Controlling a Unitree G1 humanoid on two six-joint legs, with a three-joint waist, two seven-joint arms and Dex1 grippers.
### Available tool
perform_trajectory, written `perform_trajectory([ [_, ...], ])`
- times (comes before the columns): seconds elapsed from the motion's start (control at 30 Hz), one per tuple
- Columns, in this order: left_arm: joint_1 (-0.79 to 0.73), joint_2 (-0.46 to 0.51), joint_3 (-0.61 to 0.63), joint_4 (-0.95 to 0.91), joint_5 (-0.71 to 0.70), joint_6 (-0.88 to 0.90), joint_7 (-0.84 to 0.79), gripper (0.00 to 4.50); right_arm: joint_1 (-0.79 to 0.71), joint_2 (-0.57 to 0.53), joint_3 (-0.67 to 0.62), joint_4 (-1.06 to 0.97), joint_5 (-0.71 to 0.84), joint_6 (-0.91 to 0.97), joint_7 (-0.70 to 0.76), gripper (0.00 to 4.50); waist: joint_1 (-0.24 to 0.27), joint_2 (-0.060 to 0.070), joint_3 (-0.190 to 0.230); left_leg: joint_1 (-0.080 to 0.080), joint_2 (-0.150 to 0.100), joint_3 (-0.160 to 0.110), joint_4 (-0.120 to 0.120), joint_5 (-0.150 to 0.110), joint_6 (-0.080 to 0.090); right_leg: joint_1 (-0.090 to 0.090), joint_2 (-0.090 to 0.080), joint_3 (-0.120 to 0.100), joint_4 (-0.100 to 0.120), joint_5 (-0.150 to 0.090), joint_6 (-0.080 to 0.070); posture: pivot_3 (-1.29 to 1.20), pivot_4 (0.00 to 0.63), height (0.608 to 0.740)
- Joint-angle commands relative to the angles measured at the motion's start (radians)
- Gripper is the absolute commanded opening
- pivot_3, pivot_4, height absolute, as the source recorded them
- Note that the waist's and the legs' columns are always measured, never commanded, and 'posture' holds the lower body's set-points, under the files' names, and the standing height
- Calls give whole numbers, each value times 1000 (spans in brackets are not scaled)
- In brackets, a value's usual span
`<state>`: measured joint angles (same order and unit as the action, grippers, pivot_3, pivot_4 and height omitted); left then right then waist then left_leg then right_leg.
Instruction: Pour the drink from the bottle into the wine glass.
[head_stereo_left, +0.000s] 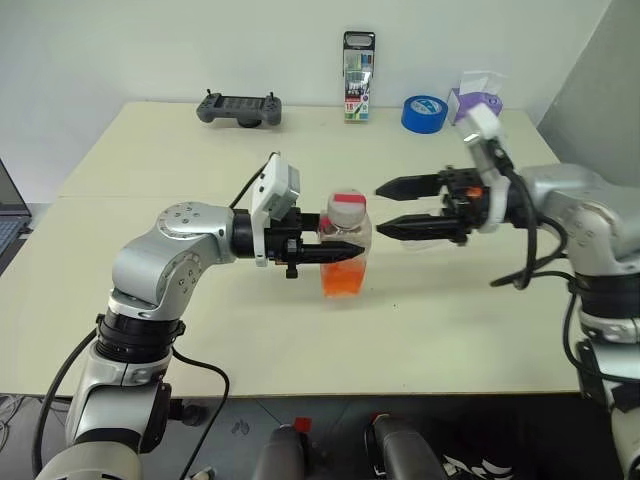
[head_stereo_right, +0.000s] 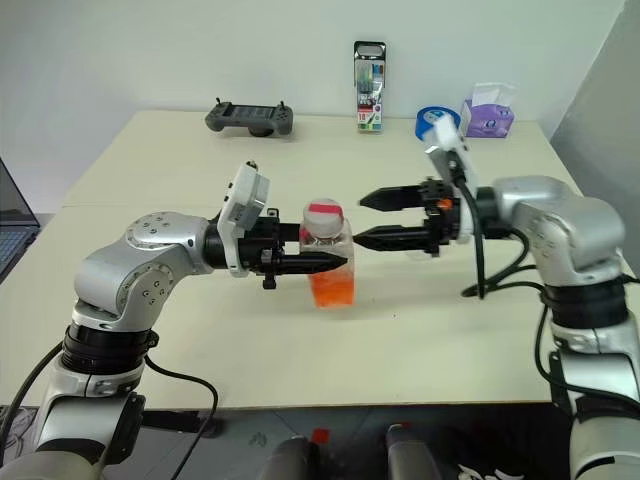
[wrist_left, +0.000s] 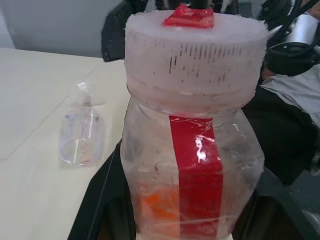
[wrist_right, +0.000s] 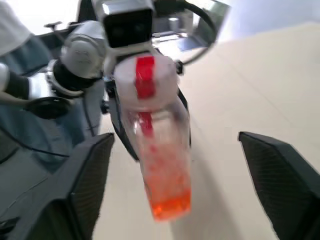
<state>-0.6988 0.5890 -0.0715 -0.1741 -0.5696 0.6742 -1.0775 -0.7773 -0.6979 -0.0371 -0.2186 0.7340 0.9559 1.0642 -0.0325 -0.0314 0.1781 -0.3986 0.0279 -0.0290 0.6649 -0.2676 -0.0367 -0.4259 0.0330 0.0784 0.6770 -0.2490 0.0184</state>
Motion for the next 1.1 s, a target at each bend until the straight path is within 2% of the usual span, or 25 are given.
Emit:
perform_trajectory([
  [0.03, -10, -36, 14, 19, 20, -60, 36, 1804, 74, 33, -113, -211, 79, 76, -197, 4479, -1, 0, 0, 0, 0, 0, 0, 0, 0, 0, 0, 0, 0, 0, 0, 0, 150, 740],
  [0.17, -19, -84, -9, 55, 49, -98, 55, 1804, 118, 197, -115, -386, 11, 80, -529, 4479, -6, 1, 0, 2, 0, 1, 0, 0, 0, 0, 1, 2, 3, -3, 5, 0, 150, 740],
  [0.3, -30, -117, -31, 97, 79, -129, 55, 1804, 104, 323, -58, -443, -54, 67, -720, 4479, -5, 1, 0, 2, 0, 0, 0, 0, 0, 0, 3, 0, 3, -3, 5, 0, 150, 740],
  [0.47, -53, -130, -38, 129, 85, -138, 38, 1804, 112, 349, -34, -456, -50, 71, -769, 4479, -2, 1, 1, 0, 0, 0, 0, 0, 0, -1, 1, 1, 2, -3, 5, 0, 150, 740],
  [0.63, -75, -131, -36, 158, 93, -146, 26, 1804, 124, 358, -9, -448, -3, 74, -752, 4479, -1, 1, 1, 0, -1, 0, 0, 0, 0, 0, 0, 1, 2, -3, 5, 0, 150, 740],
  [0.87, -58, -127, -35, 145, 99, -147, 27, 1804, 116, 373, 17, -409, -20, 42, -764, 4479, -2, 1, 1, 0, -1, -1, 0, 0, 0, 0, 1, -1, 2, -3, 5, 0, 150, 740],
  [0.97, -54, -125, -31, 145, 99, -147, 29, 1804, 109, 378, 27, -390, -30, 29, -760, 3918, -2, 1, 1, 0, -1, -1, 0, 0, 0, 0, 1, -1, 2, -3, 5, 0, 150, 740],
  [1.1, -52, -124, -29, 141, 99, -146, 32, 1804, 108, 383, 26, -380, -21, 13, -747, 2550, -2, 1, 1, 0, -1, -1, 0, 0, 0, 0, 1, -1, 2, -3, 5, 0, 150, 740],
])
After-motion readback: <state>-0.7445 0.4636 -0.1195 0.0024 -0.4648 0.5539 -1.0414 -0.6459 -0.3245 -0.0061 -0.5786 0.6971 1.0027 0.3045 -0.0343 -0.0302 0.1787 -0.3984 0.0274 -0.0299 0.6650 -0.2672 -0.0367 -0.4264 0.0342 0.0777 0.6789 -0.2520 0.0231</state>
